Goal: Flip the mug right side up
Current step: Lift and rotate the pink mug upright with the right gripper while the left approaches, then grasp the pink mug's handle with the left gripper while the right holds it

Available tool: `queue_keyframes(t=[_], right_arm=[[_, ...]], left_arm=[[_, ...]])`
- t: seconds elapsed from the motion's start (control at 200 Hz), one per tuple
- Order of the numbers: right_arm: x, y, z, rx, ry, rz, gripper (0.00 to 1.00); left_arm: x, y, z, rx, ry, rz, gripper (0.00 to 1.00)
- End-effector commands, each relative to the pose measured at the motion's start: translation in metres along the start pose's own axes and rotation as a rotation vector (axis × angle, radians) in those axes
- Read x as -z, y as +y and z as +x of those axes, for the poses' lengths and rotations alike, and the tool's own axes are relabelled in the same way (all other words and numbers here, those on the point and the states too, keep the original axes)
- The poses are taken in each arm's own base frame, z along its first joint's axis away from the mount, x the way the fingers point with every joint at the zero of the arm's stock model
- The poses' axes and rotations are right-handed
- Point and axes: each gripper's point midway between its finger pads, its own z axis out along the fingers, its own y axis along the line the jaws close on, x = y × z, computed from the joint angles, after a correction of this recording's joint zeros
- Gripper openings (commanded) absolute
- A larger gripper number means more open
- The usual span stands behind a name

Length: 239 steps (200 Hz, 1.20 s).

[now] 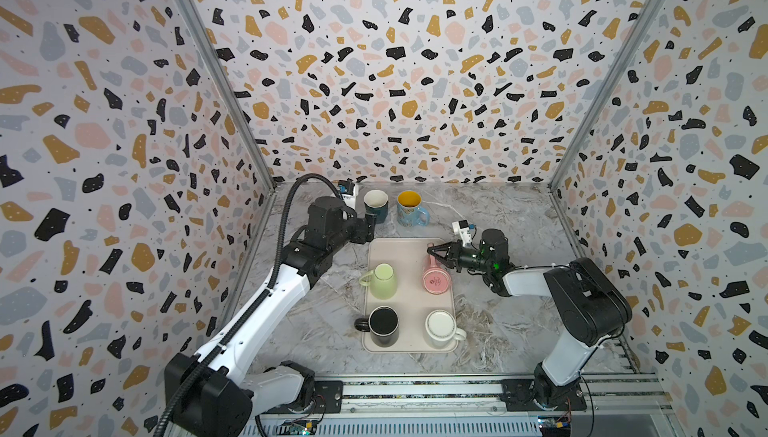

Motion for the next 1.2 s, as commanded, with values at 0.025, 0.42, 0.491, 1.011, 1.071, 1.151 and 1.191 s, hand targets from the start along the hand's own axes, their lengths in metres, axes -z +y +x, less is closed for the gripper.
queue_keyframes(t=[0.025,0.42,0.491,1.011,1.071,1.151,1.191], right_arm=[[0.002,0.056,-0.015,0.253,-0.026,-0.066,0.00],[0.006,0.133,-0.007,0.789,-0.065,-0.013,0.00],[0.008,0.142,-0.002,0.887,-0.069,0.000,0.00],[-0.001,0.180,0.036,1.434,-0.051,0.137,0.00],[0.000,0.184,0.037,1.471,-0.058,0.141,0.00],[0.000,0.188,0.038,1.512,-0.066,0.141,0.00],[0.001,0.190,0.038,1.529,-0.070,0.139,0.00]], left_arm=[[0.004,-0.009,-0.024,0.013,-0.054,0.046,0.78],[0.004,-0.060,-0.029,0.022,0.026,0.332,0.74],[0.005,-0.070,-0.027,0.017,0.061,0.394,0.74],[0.023,-0.101,0.015,-0.060,0.322,0.570,0.72],[0.023,-0.104,0.020,-0.062,0.343,0.579,0.72],[0.026,-0.109,0.025,-0.062,0.362,0.598,0.72],[0.027,-0.112,0.027,-0.064,0.373,0.608,0.72]])
